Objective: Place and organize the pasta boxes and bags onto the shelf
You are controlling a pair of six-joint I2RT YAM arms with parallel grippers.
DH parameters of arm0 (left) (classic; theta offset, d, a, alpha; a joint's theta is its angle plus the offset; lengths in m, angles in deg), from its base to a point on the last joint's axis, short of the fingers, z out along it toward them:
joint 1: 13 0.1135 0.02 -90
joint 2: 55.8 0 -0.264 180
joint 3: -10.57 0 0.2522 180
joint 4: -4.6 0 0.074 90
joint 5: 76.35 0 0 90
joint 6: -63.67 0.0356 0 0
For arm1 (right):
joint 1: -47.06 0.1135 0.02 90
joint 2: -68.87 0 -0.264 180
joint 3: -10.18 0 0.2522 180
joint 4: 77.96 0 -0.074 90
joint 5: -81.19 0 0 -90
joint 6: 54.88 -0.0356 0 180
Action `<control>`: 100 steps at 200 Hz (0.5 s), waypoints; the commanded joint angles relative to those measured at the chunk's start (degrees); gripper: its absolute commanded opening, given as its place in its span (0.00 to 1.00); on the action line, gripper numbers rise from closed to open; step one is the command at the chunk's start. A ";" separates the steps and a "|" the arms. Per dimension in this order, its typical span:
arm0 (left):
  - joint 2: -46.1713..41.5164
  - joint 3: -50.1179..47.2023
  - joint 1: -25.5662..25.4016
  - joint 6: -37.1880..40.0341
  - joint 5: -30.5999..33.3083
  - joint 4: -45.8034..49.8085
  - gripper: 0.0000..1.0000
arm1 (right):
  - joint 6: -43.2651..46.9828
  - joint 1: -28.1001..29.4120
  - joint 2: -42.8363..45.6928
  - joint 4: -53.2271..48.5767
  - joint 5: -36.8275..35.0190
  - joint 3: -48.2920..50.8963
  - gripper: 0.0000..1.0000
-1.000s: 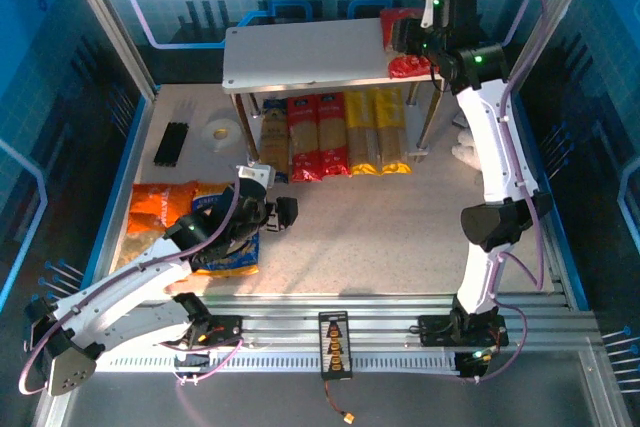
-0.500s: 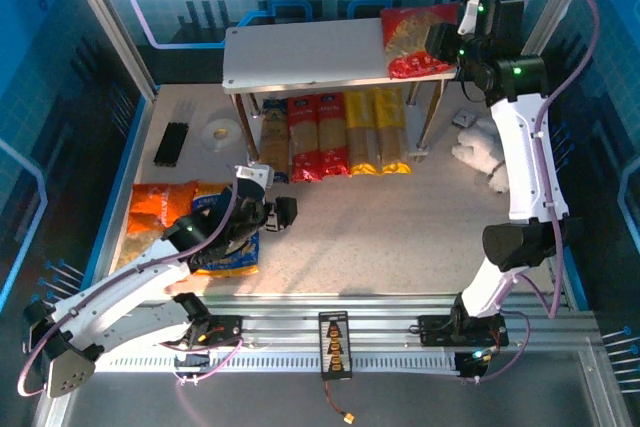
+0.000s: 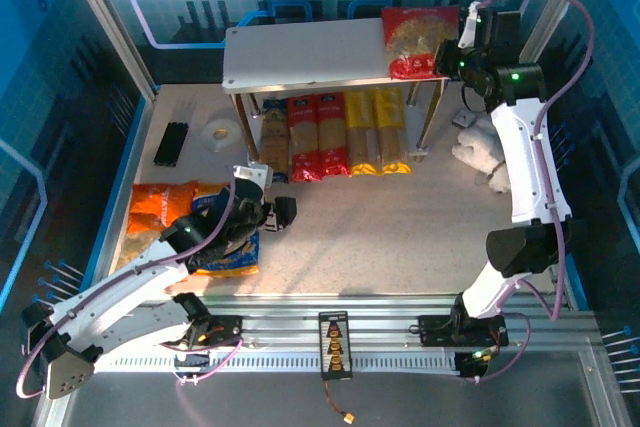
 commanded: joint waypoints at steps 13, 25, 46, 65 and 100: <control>-0.32 -0.09 0.93 -1.46 -0.07 0.83 0.71 | 0.39 -1.19 0.19 -3.55 3.14 3.94 0.15; -0.29 0.01 1.09 -1.67 -0.07 0.93 0.71 | 0.40 -1.23 0.49 -3.14 3.56 4.76 0.21; -0.24 0.18 1.21 -1.89 0.05 1.26 0.71 | 0.27 -1.16 1.84 -1.74 4.35 5.46 0.32; -0.37 0.18 1.25 -2.23 0.69 1.63 0.71 | 0.13 -1.27 3.92 0.55 5.58 6.47 0.39; -0.76 -0.39 1.34 -2.98 2.16 1.81 0.71 | -0.35 -1.26 11.37 9.43 8.69 11.36 0.47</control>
